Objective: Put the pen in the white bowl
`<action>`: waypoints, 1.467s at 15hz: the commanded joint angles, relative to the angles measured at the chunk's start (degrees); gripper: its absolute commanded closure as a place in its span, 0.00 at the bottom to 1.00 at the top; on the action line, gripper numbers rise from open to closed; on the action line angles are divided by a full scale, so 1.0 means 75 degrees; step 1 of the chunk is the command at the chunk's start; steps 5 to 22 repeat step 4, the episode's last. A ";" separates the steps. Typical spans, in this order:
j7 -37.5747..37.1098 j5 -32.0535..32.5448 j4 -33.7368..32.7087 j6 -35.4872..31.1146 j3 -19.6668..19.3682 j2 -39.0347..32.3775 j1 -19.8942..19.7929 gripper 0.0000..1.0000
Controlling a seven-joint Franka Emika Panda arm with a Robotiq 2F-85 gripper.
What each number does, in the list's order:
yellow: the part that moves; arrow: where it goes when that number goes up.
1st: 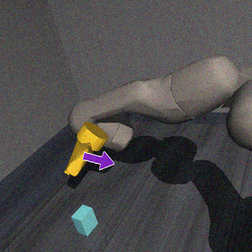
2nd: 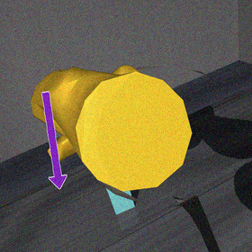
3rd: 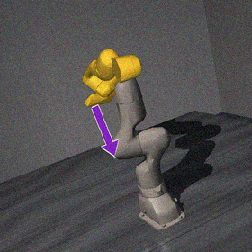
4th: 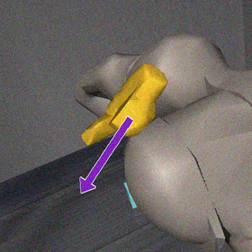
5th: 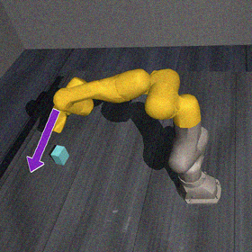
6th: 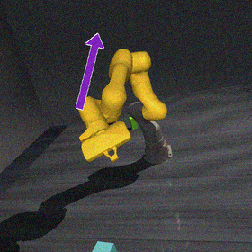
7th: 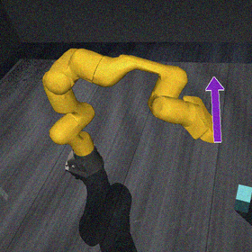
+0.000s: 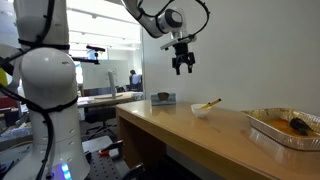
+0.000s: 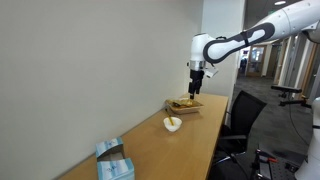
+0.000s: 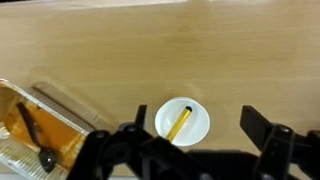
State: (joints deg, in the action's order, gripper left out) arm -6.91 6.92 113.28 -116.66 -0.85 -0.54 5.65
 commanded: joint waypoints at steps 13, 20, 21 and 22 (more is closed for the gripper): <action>0.0832 -0.0160 0.0883 -0.0688 0.0167 0.0792 -0.0190 0.00; 0.0832 -0.0160 0.0883 -0.0688 0.0167 0.0792 -0.0190 0.00; 0.0832 -0.0160 0.0883 -0.0688 0.0167 0.0792 -0.0190 0.00; 0.0832 -0.0160 0.0883 -0.0688 0.0167 0.0792 -0.0190 0.00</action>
